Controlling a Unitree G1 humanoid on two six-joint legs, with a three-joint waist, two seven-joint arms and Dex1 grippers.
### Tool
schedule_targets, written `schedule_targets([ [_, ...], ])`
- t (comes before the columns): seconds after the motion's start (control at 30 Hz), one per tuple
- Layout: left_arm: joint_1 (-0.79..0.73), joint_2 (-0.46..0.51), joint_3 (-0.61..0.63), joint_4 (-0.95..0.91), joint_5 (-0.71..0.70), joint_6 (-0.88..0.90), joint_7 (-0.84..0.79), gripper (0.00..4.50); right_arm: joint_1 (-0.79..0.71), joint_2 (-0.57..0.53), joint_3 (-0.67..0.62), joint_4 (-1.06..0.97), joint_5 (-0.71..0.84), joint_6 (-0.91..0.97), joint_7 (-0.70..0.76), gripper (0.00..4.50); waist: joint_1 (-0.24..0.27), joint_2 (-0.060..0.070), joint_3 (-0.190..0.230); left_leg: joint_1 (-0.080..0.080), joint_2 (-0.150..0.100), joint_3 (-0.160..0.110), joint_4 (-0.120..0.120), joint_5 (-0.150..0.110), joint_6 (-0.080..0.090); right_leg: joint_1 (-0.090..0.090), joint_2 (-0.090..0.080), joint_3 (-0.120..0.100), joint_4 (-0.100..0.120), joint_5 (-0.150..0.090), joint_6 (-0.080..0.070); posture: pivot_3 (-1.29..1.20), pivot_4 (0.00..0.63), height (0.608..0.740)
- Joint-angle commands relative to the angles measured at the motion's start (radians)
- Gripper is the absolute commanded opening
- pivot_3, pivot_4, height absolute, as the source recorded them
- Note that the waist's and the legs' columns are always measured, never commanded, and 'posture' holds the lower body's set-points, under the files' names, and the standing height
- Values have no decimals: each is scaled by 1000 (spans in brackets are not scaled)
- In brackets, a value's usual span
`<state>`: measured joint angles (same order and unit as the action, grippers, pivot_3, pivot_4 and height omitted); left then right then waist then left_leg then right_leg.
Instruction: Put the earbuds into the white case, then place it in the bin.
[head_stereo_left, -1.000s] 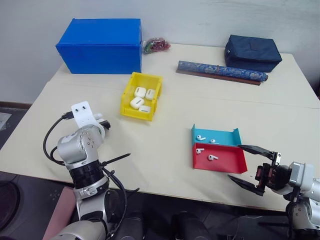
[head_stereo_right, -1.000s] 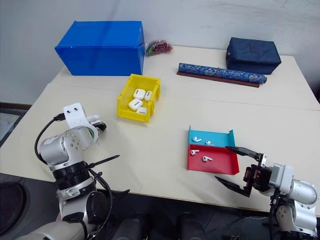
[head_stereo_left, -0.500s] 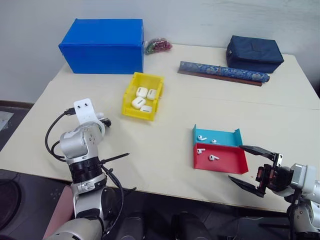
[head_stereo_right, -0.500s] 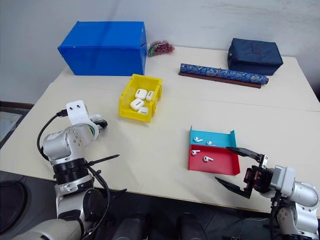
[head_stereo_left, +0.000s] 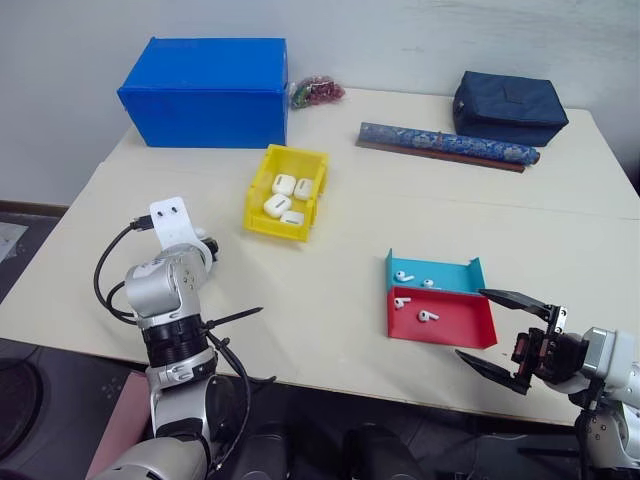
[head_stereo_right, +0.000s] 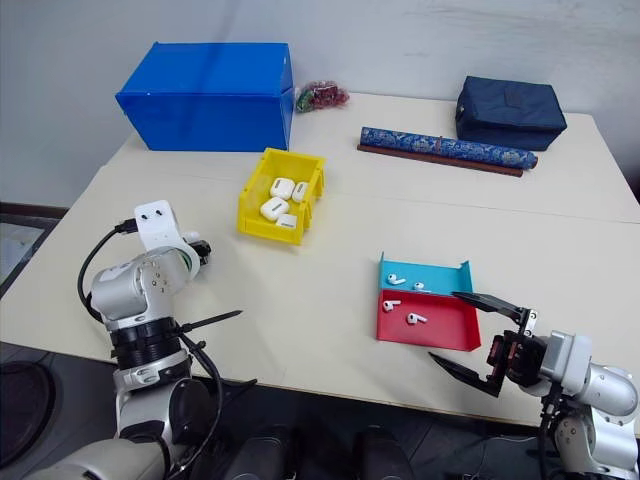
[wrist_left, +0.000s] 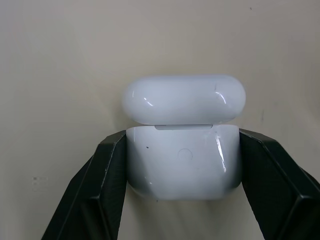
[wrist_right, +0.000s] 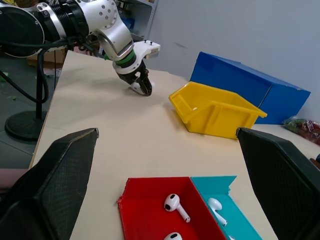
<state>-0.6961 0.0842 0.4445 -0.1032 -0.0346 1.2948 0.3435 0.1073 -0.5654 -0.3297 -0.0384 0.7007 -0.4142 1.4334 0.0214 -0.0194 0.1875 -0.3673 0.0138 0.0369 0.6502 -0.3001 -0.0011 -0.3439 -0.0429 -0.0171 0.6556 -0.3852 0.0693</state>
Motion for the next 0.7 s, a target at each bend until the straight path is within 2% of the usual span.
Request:
schedule_targets([
  [0.03, 65, -4, 7, -51, -1, 16, -28, 2802, 1, 2, -11, -22, 8, -17, 4, 4500, -1, 0, 0, 0, 0, 0, 0, 0, 0, 0, 0, 0, 0, 0, 0, 0, 150, 740],
  [0.1, 105, 16, 30, -104, -48, -70, -100, 2802, -3, 3, -8, -21, 6, -18, 1, 4500, -5, 0, 0, 0, 0, 0, 0, 0, 0, 0, 0, 0, 0, 0, 0, 0, 150, 740],
  [0.27, 293, 204, -17, -288, -260, -302, -540, 2802, -5, -29, -20, -25, 4, 14, -8, 4500, -22, 0, 0, -1, 1, 0, -1, 1, -1, -1, 1, 0, 0, 0, 0, 0, 150, 740],
  [0.37, 425, 270, 10, -402, -407, -570, -851, 2802, 8, -86, -45, -36, 5, 80, -27, 4500, -22, 0, 0, -1, 1, 0, 0, 1, -1, 0, 0, 0, -2, 0, -1, 0, 150, 740],
  [0.47, 496, 304, -39, -406, -437, -745, -997, 2802, 43, -152, -75, -66, -6, 172, -82, 4500, -16, 2, 0, -1, 0, 0, 0, 0, 1, 3, -1, -1, -7, 0, -1, 0, 150, 740],
  [0.53, 503, 288, -104, -389, -464, -796, -1049, 2802, 88, -196, -102, -101, -33, 250, -150, 4500, -14, 2, -1, -1, 0, -1, -1, 0, 2, 5, -1, -1, -12, -1, -3, 0, 150, 740],
  [0.7, 473, 153, -258, -346, -595, -946, -1221, 2802, 245, -288, -231, -173, -146, 424, -313, 4500, -4, 3, -1, -4, 0, 0, 0, -2, 6, 5, -1, 0, -15, -1, -3, 0, 150, 740],
])
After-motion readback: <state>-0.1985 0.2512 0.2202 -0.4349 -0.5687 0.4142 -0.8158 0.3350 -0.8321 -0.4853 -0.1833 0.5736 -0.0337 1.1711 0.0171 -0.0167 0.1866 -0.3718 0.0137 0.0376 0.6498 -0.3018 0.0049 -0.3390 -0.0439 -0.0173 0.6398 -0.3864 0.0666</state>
